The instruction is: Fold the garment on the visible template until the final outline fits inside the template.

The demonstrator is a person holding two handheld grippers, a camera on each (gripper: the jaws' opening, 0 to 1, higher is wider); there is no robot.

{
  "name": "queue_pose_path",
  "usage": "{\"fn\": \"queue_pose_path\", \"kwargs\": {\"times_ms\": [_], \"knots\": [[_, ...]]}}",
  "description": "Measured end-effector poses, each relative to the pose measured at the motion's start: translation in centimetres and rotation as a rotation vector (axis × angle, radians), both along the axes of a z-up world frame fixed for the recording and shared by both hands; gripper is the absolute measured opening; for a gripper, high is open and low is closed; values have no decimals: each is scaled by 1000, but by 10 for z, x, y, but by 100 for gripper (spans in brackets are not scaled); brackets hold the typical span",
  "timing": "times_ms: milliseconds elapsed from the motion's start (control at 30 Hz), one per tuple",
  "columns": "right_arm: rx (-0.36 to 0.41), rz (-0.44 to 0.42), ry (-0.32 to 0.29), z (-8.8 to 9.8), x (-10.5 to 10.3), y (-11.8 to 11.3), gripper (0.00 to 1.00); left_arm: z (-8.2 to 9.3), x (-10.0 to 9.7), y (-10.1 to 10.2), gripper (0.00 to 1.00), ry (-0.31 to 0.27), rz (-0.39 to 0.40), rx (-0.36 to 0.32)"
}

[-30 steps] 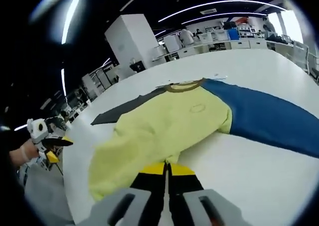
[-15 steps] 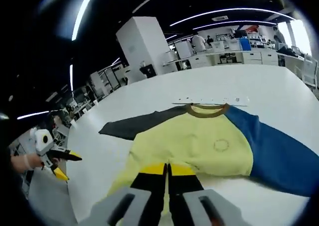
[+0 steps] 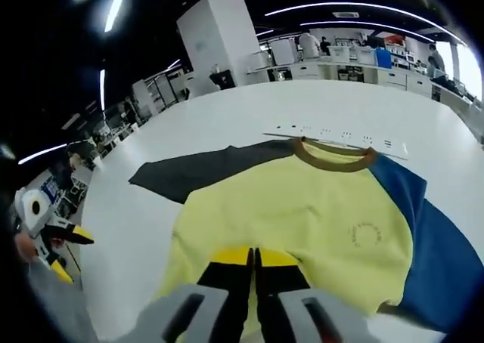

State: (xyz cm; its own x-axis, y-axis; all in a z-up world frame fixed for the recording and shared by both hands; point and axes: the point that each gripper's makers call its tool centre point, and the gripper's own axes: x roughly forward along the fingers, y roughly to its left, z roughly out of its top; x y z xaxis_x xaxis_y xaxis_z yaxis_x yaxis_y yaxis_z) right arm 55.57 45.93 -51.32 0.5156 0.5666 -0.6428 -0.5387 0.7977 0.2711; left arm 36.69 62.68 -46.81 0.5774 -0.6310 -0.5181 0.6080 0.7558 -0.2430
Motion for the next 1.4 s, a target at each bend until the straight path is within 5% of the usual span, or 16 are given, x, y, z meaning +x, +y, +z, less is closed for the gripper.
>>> {"fn": "queue_pose_path", "kwargs": {"times_ms": [100,300,567,667,833,1033,1200,1400], "knots": [[-10,9,10,-8,2,1,0,-1,0,1,50,3,5,2],[43,-1,-36,16,4,-9,7,-1,1,1,50,4,7,4],[49,-74,-85,37,7,-56,18,-1,1,-2,50,1,0,4],[117,-130,-60,41,8,-66,25,-1,1,-3,50,0,-4,5],[116,-150,-62,39,-3,-77,47,-1,0,-3,50,3,-4,4],[110,-125,-44,31,-22,-71,45,-2,-2,-3,50,6,-3,5],[108,-113,-25,20,-29,-67,24,-3,-4,-2,50,8,-2,6],[139,-135,-2,17,-20,-67,14,-4,-5,-1,50,12,3,4]]}}
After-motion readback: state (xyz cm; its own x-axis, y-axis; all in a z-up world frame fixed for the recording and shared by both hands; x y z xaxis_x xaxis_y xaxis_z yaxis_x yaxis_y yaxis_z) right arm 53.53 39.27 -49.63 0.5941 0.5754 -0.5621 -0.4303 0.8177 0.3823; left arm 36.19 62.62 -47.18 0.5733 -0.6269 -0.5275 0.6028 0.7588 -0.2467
